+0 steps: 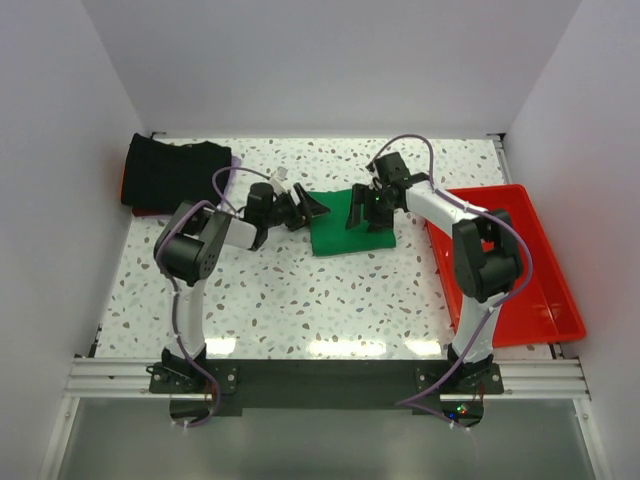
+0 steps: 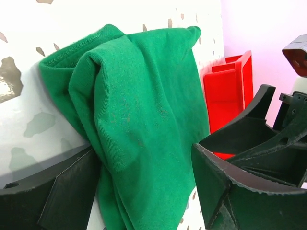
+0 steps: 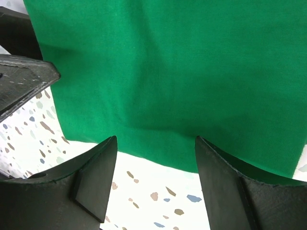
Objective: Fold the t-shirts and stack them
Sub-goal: Neatly place the folded tshirt to the corner
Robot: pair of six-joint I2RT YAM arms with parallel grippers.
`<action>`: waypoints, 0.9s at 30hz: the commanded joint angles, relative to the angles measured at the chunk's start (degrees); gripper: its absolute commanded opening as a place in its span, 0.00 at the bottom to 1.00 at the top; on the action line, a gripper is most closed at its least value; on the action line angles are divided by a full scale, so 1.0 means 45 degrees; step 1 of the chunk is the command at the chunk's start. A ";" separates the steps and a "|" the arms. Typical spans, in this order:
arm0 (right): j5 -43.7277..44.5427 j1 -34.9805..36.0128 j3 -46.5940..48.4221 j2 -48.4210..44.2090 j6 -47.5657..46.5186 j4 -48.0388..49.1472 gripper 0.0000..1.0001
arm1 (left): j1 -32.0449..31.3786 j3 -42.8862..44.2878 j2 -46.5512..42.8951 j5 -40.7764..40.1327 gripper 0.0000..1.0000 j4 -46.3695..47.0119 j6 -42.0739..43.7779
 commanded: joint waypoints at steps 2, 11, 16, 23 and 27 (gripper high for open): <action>-0.0313 -0.0012 -0.0093 0.0074 -0.0023 0.0362 0.69 | -0.0348 0.0037 0.0633 -0.0567 0.74 -0.0916 0.0006; -0.0235 -0.0012 -0.0366 -0.0199 -0.0120 0.0343 0.69 | -0.0271 0.1613 0.0301 -0.1700 0.05 -0.4402 0.1332; 0.0095 -0.0012 -0.0288 -0.0453 -0.0315 -0.0028 0.69 | -0.0017 0.3529 0.0008 -0.3024 0.00 -0.8096 0.3537; 0.0741 -0.0090 -0.0268 -0.0883 -0.0745 -0.0790 0.70 | 0.0334 0.7514 -0.0030 -0.5721 0.00 -1.5106 0.7190; 0.0664 -0.0129 -0.0638 -0.1137 -0.0745 -0.0673 0.70 | 0.0530 0.8492 -0.0343 -0.7517 0.00 -1.6831 0.8770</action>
